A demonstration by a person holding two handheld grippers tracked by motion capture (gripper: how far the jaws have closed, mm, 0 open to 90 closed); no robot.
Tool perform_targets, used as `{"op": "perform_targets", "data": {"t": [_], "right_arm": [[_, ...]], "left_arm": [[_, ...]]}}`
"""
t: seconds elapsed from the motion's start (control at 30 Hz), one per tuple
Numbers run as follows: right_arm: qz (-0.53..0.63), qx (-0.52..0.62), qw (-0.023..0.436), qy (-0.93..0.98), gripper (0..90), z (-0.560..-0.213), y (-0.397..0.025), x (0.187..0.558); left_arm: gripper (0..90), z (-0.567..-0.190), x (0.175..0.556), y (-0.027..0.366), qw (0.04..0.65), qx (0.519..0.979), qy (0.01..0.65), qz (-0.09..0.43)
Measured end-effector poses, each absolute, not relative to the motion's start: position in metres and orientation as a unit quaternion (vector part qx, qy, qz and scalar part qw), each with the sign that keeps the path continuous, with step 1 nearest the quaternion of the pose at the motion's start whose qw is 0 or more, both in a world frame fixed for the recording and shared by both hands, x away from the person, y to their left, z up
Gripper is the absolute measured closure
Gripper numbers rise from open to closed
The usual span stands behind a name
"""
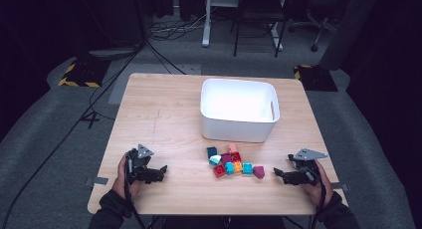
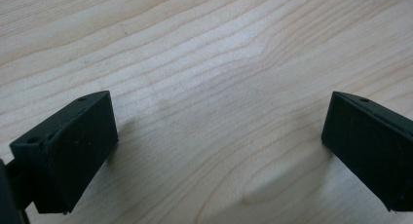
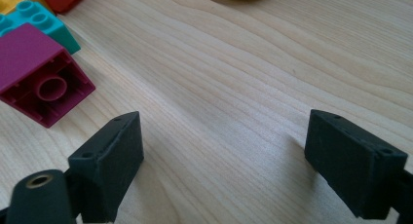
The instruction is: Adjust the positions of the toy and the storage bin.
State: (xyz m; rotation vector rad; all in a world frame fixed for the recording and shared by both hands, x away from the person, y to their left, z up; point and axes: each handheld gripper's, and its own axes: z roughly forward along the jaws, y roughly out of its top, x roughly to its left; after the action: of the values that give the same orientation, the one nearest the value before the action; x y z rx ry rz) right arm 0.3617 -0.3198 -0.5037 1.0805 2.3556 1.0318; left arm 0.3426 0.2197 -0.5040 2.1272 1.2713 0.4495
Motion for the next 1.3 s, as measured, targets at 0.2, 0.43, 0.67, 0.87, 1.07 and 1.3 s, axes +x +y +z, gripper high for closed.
{"op": "perform_targets", "data": {"t": [0.2,0.43,0.67,0.87,1.07,1.3], "right_arm": [[0.372,0.348,0.158,0.846,15.3,-0.504,-0.321,0.356],[0.375,0.313,0.142,0.861,15.7,-0.503,-0.320,0.355],[0.376,0.321,0.127,0.860,17.5,-0.500,-0.324,0.359],[0.404,0.342,0.133,0.838,22.4,-0.491,-0.332,0.360],[0.442,0.327,0.171,0.817,28.3,-0.452,-0.331,0.360],[0.464,0.293,0.191,0.814,29.0,-0.404,-0.317,0.376]], "left_arm": [[0.0,-0.504,0.341,0.221,0.307,0.805,0.479,0.168],[0.0,-0.504,0.339,0.225,0.309,0.806,0.477,0.167],[0.0,-0.504,0.338,0.226,0.306,0.807,0.477,0.166],[0.0,-0.504,0.336,0.229,0.308,0.810,0.471,0.164],[0.3,-0.504,0.333,0.229,0.309,0.819,0.456,0.159],[0.1,-0.504,0.332,0.230,0.309,0.824,0.449,0.155]]}}
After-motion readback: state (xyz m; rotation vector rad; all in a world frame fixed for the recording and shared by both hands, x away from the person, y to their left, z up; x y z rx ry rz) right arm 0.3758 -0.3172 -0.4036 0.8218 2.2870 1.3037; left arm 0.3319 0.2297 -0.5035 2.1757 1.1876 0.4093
